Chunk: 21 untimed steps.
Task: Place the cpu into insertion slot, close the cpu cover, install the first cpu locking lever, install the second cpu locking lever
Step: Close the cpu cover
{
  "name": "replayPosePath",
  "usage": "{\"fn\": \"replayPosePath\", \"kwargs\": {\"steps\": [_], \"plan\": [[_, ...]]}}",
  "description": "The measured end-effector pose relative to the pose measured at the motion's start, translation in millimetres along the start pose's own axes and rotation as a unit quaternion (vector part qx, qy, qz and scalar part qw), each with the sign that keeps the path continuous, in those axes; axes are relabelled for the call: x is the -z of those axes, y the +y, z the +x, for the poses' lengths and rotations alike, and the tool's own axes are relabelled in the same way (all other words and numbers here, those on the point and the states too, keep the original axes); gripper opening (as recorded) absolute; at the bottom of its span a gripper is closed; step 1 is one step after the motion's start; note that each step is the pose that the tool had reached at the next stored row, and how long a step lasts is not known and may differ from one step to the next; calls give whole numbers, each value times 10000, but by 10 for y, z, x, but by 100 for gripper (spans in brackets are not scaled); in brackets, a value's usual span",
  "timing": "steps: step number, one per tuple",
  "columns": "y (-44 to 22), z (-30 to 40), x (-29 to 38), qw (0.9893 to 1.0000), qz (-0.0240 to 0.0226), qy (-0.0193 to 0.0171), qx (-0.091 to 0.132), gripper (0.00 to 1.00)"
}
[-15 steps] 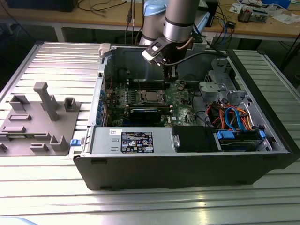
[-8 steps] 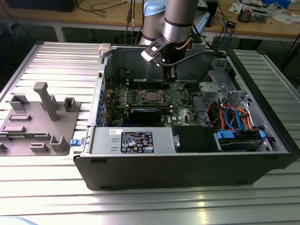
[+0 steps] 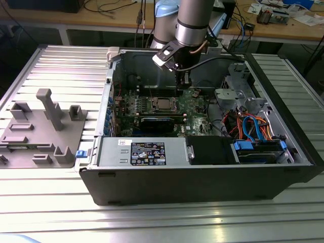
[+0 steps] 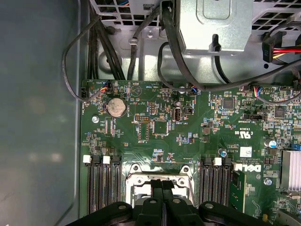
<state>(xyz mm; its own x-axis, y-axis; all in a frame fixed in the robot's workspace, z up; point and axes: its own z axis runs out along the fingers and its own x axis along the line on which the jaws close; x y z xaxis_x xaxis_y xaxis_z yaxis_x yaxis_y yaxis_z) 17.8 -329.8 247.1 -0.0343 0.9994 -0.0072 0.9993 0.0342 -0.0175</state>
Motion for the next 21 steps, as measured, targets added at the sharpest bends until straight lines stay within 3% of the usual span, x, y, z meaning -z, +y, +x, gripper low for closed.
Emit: {"fn": "replayPosePath", "kwargs": {"steps": [8, 17, 21], "plan": [[-73, -6, -24, 10000, 0, -1, 19, 11], [-274, -3, -103, 10000, -1, -1, 62, 11], [-417, 3, -154, 10000, -1, -1, 68, 11]]}}
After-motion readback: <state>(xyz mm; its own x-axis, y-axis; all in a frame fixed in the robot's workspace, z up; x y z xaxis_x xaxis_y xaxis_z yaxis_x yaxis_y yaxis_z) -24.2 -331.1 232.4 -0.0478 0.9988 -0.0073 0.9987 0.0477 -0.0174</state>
